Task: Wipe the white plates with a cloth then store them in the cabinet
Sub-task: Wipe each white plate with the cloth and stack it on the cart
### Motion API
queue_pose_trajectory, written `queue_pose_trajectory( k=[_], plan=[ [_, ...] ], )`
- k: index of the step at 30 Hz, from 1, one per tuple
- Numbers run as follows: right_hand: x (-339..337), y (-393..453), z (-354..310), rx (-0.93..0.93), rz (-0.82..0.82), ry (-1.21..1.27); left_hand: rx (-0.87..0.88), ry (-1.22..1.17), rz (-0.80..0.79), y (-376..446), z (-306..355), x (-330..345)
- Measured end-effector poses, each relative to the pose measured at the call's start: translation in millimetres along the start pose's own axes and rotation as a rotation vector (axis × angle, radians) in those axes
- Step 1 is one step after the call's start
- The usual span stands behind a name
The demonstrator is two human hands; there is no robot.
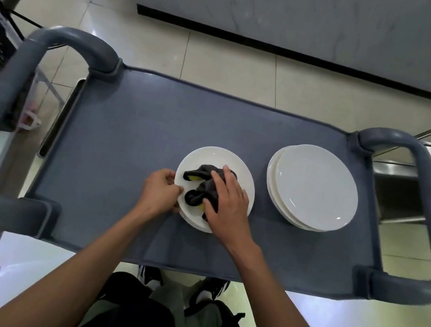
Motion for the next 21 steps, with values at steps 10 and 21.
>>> queue_pose_trajectory(
  k=[10,21],
  plan=[
    [-2.6,-6.5,5.3,0.082,0.092,0.174,-0.090,-0.278,-0.192,-9.9,13.4,4.4],
    [-2.2,-8.0,-3.3,-0.005,-0.015,0.108,-0.097,-0.388,-0.418,-21.2,8.3,3.1]
  ],
)
Point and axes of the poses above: each hand's wrist, its own y-axis towards the middle knuckle, its own x-axis out of the palm, z = x × y, the point moved 6 cm from there along y, towards the middle knuckle, and after that the axes turned 3 degrees about y, right-handed, at the moved point
